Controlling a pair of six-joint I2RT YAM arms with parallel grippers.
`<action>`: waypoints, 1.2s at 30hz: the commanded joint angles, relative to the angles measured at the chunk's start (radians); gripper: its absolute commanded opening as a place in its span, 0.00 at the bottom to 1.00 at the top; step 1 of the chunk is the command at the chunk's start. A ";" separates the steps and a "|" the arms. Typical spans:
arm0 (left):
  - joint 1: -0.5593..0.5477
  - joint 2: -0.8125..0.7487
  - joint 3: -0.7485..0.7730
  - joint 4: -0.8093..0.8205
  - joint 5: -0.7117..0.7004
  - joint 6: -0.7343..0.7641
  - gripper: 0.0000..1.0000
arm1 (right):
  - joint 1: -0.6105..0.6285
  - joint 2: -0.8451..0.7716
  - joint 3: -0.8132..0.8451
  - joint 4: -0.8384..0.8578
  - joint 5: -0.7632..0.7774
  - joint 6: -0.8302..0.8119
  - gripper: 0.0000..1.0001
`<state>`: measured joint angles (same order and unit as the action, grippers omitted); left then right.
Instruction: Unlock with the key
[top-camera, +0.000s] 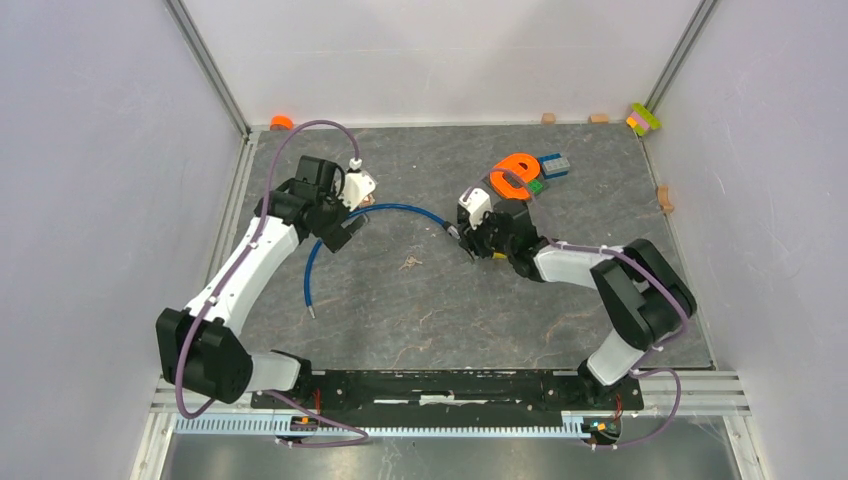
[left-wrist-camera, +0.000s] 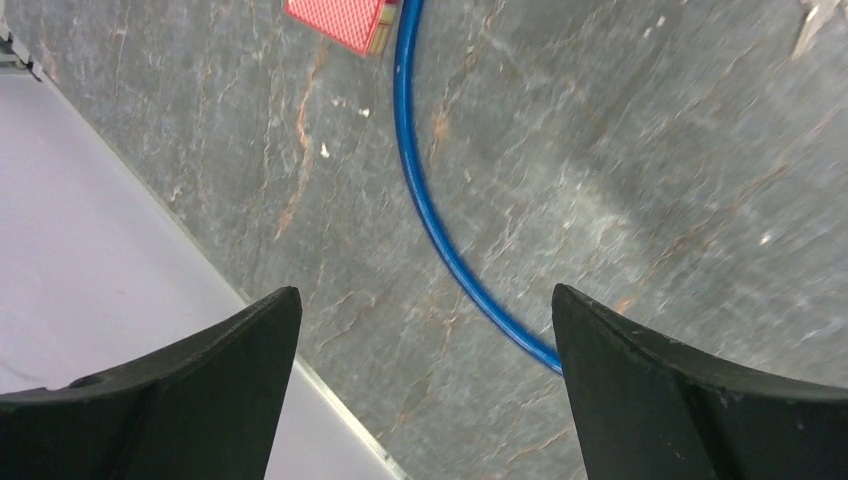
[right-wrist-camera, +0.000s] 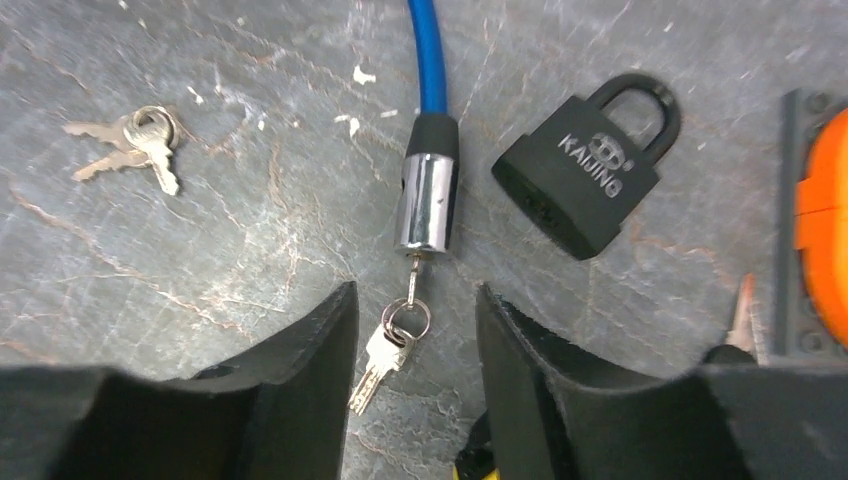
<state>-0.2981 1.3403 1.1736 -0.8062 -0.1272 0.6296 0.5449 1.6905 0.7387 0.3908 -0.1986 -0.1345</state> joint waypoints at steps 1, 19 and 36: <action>0.004 -0.037 0.040 0.108 0.116 -0.176 1.00 | -0.008 -0.128 0.068 -0.056 -0.009 -0.050 0.63; 0.006 0.028 -0.076 0.404 0.601 -0.496 1.00 | -0.222 -0.339 0.022 -0.265 -0.071 -0.134 0.96; -0.269 0.271 -0.048 0.380 0.378 -0.240 0.76 | -0.239 -0.621 -0.085 -0.515 -0.116 -0.343 0.97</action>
<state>-0.5026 1.5326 1.0584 -0.4366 0.4175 0.2386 0.3180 1.1149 0.6640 -0.1211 -0.3199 -0.4419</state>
